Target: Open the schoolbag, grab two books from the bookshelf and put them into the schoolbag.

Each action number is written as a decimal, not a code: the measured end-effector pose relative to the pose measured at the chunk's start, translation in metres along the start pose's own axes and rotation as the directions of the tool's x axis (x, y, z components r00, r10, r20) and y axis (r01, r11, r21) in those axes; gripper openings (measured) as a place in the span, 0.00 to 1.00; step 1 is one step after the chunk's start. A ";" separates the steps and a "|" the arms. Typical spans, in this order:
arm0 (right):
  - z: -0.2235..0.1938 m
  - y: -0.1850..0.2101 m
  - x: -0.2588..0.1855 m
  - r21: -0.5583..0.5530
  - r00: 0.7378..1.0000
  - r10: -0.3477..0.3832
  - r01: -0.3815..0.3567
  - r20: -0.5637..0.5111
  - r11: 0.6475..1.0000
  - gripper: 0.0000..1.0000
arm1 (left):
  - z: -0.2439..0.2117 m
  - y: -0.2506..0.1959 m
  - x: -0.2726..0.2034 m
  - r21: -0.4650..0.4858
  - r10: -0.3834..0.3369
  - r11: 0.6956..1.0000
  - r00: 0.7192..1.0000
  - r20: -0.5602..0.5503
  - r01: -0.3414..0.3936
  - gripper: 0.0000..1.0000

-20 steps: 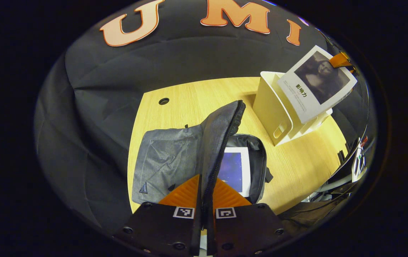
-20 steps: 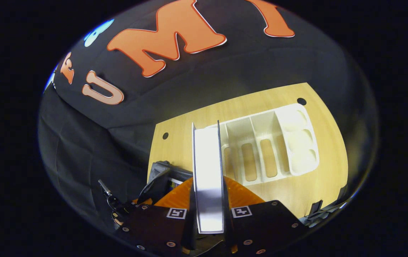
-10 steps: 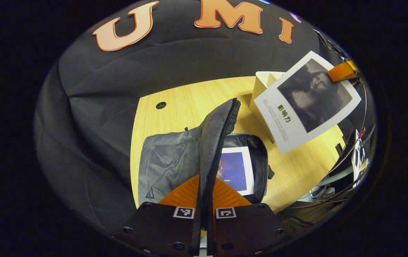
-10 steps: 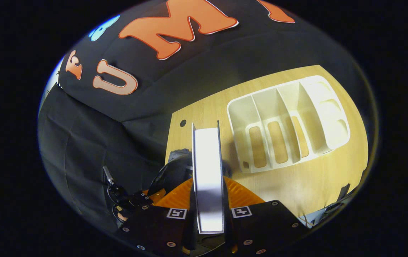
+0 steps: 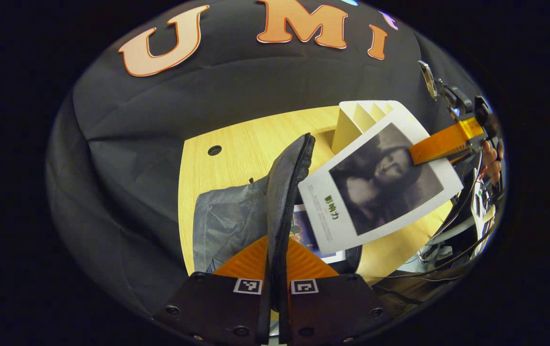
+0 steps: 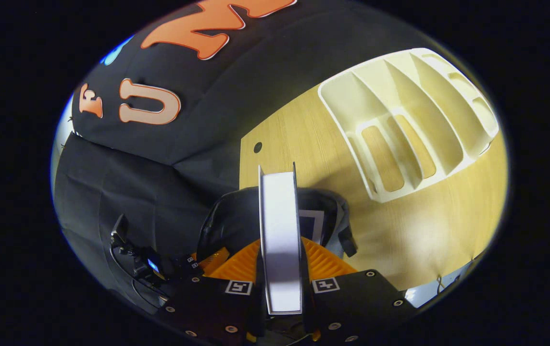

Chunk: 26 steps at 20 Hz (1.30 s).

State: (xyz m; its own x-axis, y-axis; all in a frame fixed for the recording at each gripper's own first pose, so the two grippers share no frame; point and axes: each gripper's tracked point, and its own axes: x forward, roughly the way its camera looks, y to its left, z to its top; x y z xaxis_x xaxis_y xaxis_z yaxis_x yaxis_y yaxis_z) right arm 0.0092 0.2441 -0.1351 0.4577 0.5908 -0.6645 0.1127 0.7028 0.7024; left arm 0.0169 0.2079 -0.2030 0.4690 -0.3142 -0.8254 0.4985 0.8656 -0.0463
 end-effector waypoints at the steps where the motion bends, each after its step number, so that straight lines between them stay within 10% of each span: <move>1: -0.002 0.000 0.006 0.007 1.000 0.004 -0.004 0.005 1.000 0.31 | 0.003 0.000 -0.001 0.002 -0.003 1.000 1.000 0.008 0.003 0.08; 26: -0.062 0.034 0.140 0.194 0.979 0.177 -0.193 0.098 0.962 0.31 | 0.012 -0.035 -0.009 0.059 -0.075 0.996 0.993 0.093 0.070 0.08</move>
State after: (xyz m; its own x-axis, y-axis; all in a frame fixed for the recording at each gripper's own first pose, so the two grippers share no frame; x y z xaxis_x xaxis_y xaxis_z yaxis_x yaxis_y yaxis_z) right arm 0.0225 0.3747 -0.2200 0.5545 0.6642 -0.5013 0.1906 0.4850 0.8535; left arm 0.0043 0.1756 -0.1871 0.4958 -0.4135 -0.7636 0.5722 0.8171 -0.0710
